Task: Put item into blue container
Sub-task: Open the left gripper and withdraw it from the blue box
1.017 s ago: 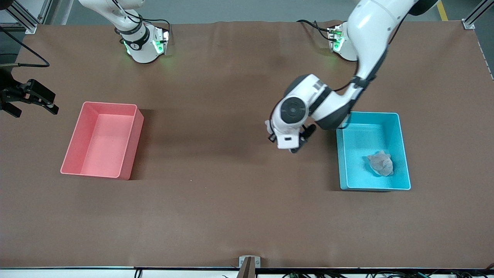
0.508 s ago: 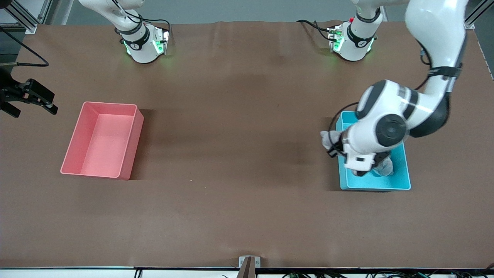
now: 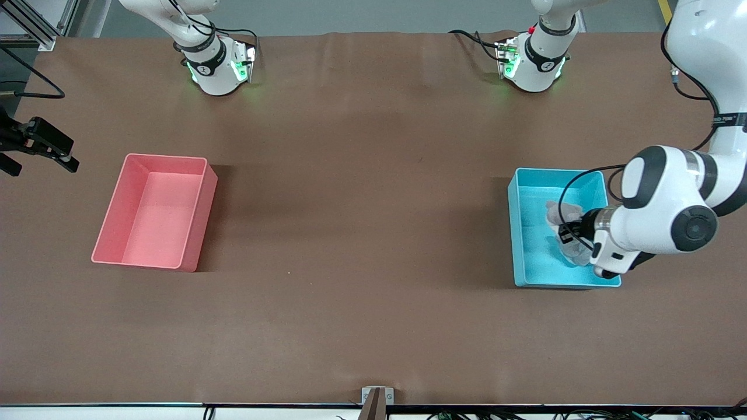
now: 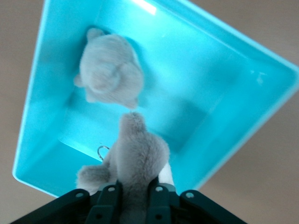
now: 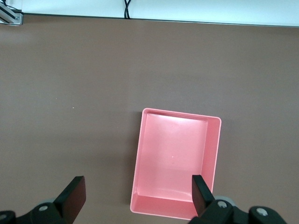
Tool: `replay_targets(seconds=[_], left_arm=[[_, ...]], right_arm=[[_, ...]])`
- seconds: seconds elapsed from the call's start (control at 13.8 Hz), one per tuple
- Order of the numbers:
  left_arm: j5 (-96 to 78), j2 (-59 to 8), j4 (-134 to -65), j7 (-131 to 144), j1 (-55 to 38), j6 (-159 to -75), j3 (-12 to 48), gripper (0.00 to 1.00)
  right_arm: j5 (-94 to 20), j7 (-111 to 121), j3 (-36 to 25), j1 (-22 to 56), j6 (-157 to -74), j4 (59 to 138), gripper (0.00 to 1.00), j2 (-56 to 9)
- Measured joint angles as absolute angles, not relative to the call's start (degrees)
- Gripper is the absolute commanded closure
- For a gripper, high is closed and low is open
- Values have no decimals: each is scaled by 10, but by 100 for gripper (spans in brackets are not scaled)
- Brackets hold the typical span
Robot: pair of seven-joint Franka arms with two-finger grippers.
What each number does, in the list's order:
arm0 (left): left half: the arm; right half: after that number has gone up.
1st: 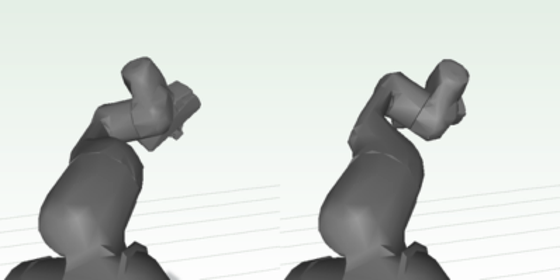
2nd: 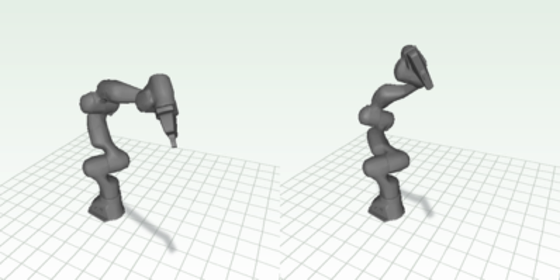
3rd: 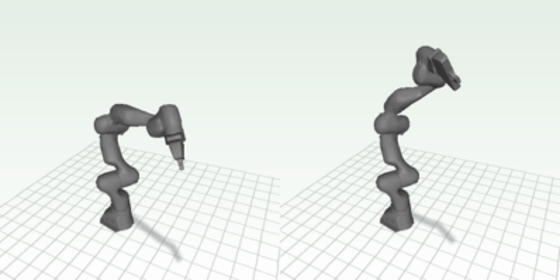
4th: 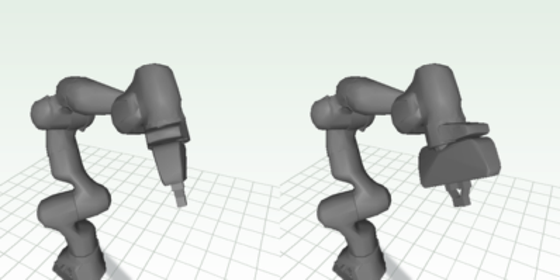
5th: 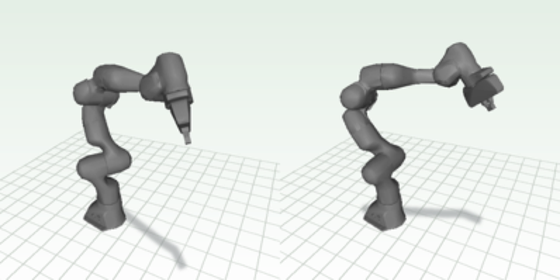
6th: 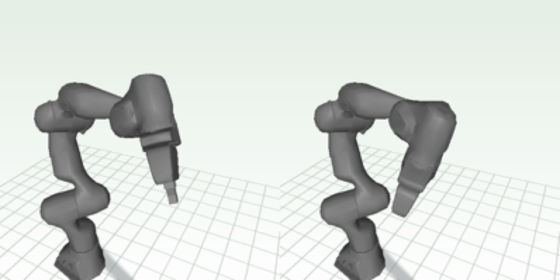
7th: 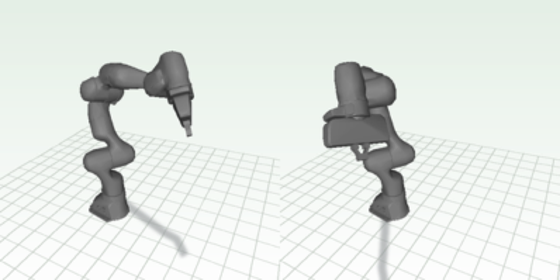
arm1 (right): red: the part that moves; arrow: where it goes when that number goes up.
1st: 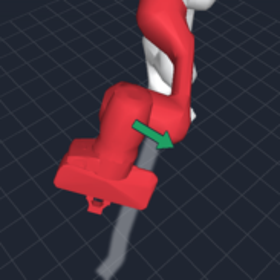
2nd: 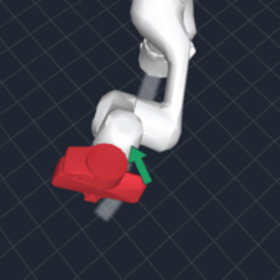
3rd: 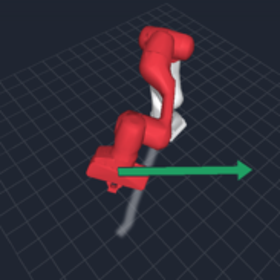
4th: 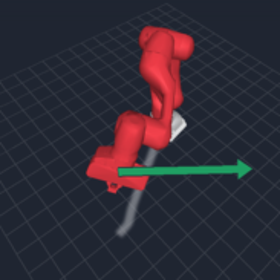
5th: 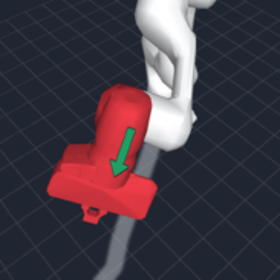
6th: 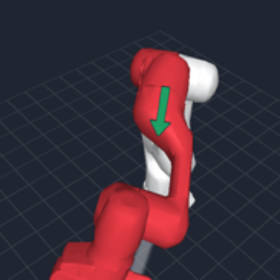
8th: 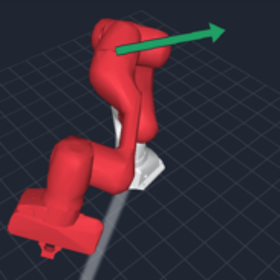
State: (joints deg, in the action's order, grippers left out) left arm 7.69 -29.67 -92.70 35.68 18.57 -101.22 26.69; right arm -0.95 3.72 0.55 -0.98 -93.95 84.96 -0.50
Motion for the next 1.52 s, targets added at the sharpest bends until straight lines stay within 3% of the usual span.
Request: replay_targets(seconds=[0.07, 0.29, 0.87, 1.52], left_arm=[[78, -304, -927, 354, 190, -1013, 267, 0], [98, -312, -916, 354, 183, -1020, 271, 0], [165, -297, -803, 232, 185, -1016, 273, 0], [167, -228, -737, 185, 185, -905, 276, 0]], right_arm=[[-10, 37, 6, -10, -940, 850, 0, -5], [-10, 31, 6, -10, -939, 850, 0, -6], [-10, -12, 9, -10, -939, 850, 0, -6], [-10, -13, 9, -10, -939, 849, 0, -7]])
